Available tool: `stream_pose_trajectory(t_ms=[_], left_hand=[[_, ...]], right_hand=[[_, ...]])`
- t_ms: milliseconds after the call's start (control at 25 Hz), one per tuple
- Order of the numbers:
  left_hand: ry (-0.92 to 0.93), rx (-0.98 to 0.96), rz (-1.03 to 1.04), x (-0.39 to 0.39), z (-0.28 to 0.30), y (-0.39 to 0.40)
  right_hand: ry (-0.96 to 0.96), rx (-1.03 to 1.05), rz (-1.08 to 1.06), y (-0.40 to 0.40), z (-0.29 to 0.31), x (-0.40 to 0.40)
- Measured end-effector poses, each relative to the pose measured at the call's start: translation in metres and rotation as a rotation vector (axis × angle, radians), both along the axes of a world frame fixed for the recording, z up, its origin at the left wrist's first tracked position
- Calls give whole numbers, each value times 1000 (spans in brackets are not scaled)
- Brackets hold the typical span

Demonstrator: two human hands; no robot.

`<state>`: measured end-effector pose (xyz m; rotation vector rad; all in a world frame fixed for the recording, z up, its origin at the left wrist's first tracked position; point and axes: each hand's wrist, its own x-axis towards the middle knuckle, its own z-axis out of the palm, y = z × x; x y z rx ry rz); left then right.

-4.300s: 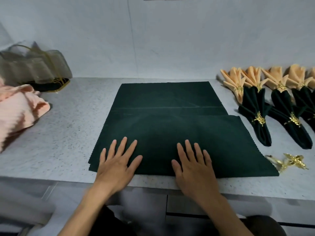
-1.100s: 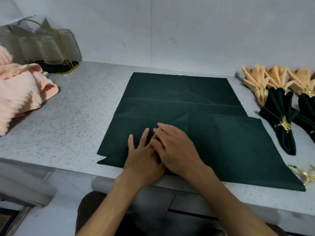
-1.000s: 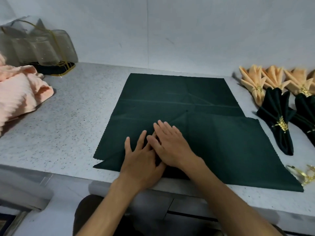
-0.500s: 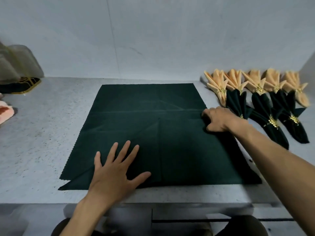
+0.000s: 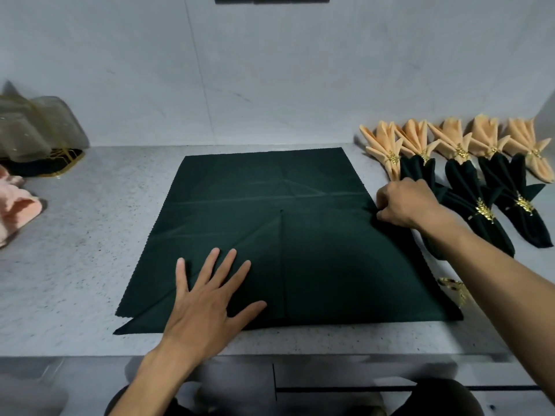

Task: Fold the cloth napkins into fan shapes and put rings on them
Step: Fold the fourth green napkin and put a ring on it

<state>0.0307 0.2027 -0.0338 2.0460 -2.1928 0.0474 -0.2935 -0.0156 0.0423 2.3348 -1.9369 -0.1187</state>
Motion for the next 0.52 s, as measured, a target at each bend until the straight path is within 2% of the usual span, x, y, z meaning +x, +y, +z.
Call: stream_pose_trajectory(t_ms=[80, 160, 240, 320, 400, 520], left_hand=[[70, -143, -185, -5, -5, -2], [209, -236, -289, -13, -12, -3], [373, -240, -230, -21, -11, -3], [452, -239, -206, -23, -14, 0], [461, -241, -242, -23, -15, 6], [461, -218, -248, -22, -17, 8]], right_hand=[[-91, -27, -25, 14, 0, -2], [-341, -108, -77, 41, -5, 8], [-595, -210, -80, 82, -20, 35], [-767, -255, -29, 130, -42, 72], [-809, -275, 51, 169, -66, 101], [-748, -333, 135, 194, -87, 117]])
